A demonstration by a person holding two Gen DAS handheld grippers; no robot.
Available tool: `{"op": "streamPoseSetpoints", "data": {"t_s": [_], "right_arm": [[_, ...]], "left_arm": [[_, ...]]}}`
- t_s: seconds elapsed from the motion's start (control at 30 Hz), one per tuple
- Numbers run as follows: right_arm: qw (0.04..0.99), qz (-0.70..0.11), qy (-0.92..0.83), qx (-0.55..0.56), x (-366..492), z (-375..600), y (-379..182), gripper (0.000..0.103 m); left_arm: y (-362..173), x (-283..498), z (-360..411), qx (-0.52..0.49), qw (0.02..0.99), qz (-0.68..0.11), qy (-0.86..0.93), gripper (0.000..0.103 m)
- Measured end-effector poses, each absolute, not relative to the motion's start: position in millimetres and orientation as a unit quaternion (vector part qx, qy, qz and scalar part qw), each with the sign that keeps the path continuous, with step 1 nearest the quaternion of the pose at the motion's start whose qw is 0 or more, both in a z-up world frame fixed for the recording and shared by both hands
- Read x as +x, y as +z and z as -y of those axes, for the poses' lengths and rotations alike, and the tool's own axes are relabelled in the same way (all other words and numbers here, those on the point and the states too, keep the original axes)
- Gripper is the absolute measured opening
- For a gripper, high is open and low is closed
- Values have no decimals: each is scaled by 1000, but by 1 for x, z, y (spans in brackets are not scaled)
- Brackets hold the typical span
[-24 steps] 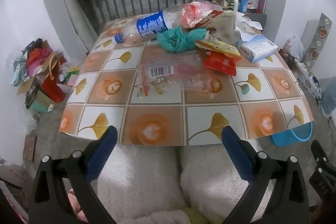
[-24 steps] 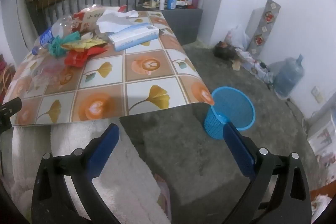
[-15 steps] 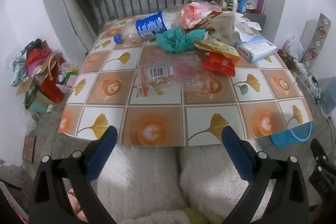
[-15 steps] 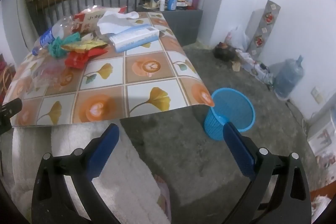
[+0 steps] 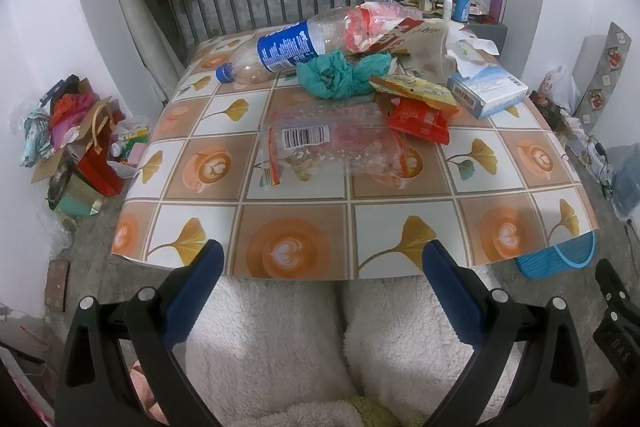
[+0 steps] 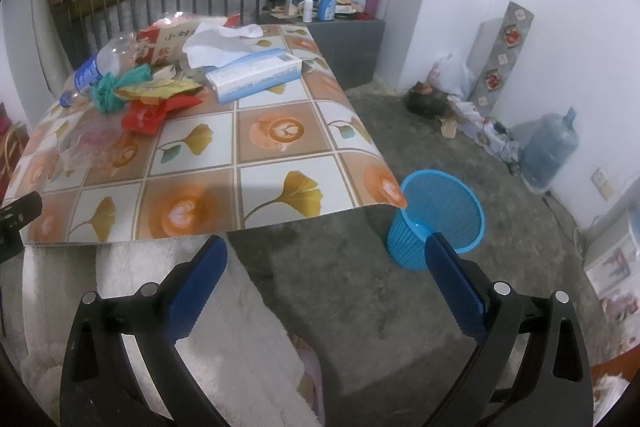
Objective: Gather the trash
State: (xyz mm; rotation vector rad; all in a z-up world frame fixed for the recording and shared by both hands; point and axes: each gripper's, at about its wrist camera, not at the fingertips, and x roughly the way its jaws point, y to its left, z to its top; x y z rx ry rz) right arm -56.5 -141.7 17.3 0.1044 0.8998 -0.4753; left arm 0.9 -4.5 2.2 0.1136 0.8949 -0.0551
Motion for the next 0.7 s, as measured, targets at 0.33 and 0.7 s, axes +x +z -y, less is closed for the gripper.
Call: {"op": "streamPoseSetpoints", "data": {"t_s": [0.33, 0.7], "right_arm": [[872, -431, -227, 52, -56, 144, 18, 95], [872, -430, -227, 51, -56, 144, 18, 95]], "left_arm": [[0, 3, 4, 56, 899, -434, -27, 97], [-1, 2, 2, 58, 898, -435, -26, 97]]}}
